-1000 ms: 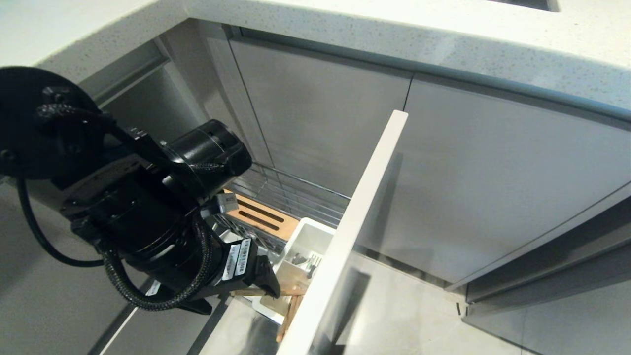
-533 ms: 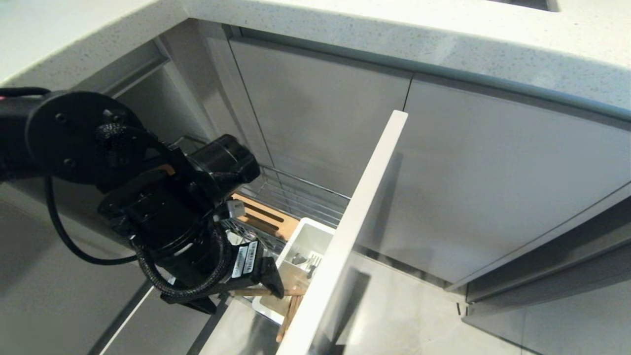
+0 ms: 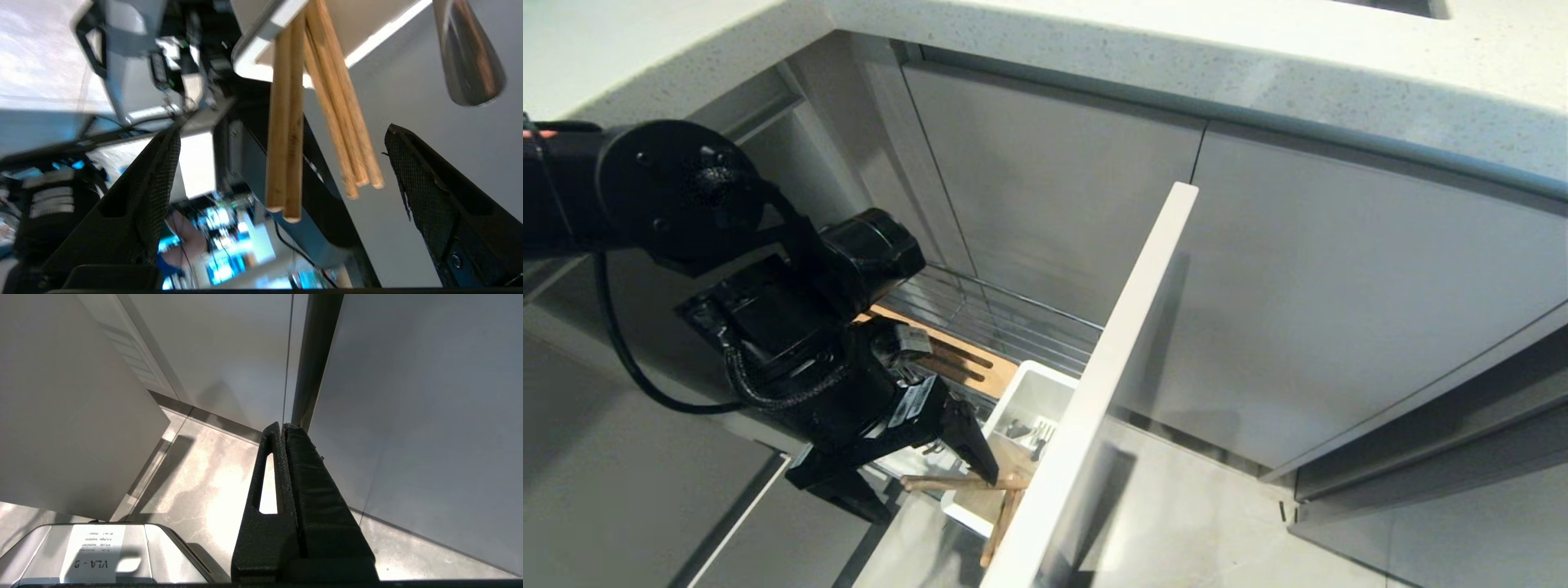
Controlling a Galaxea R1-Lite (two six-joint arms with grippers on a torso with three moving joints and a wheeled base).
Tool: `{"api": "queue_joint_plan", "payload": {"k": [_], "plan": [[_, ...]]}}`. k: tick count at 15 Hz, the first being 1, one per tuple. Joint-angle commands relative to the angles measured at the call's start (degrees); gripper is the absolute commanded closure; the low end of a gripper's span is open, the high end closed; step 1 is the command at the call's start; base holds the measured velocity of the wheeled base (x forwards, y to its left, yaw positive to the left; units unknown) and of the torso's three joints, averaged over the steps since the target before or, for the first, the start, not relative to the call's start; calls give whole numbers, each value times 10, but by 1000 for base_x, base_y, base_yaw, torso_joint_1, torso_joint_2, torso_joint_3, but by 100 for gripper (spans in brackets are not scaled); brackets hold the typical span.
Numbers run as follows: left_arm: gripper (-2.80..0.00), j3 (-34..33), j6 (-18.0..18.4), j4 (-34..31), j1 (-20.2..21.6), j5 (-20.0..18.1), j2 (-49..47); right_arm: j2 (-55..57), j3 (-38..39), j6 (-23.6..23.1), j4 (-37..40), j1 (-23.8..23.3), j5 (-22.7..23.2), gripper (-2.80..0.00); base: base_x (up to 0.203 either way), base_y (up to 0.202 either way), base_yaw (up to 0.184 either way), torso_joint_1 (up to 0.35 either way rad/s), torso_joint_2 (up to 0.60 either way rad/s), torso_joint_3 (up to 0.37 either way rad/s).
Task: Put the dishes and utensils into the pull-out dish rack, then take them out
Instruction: Take the chopsticks out of the cupboard
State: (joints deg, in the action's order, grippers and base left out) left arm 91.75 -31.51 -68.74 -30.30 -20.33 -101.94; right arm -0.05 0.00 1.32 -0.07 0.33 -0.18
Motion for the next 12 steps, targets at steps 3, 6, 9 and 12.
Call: {"api": "queue_joint_plan", "payload": {"k": [3,6,9,12], "plan": [[-280,17,13,-22,17,-28,-33,0,1,0,0,0,0,0,0,0,0,0,0,0],[-280,30,14,-37,19,-45,-50,0,1,0,0,0,0,0,0,0,0,0,0,0],[-280,31,42,-54,28,-56,-64,0,1,0,0,0,0,0,0,0,0,0,0,0],[-280,38,54,-58,37,-60,-76,0,1,0,0,0,0,0,0,0,0,0,0,0]]}}
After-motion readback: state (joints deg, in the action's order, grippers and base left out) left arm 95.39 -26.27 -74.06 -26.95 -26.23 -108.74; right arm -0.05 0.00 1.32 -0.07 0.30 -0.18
